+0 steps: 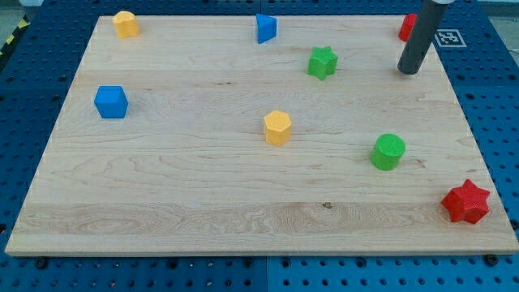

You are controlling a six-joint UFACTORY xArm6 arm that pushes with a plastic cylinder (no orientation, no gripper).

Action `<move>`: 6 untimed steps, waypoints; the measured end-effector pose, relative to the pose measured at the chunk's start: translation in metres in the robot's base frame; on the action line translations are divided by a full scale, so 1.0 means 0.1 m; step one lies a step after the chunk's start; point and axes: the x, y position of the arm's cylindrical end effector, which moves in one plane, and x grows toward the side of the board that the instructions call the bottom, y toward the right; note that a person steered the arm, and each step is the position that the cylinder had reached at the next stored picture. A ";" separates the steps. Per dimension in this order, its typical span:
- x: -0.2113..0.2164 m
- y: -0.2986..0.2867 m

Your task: Move the red star towards blue cube

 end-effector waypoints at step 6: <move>2.43 0.82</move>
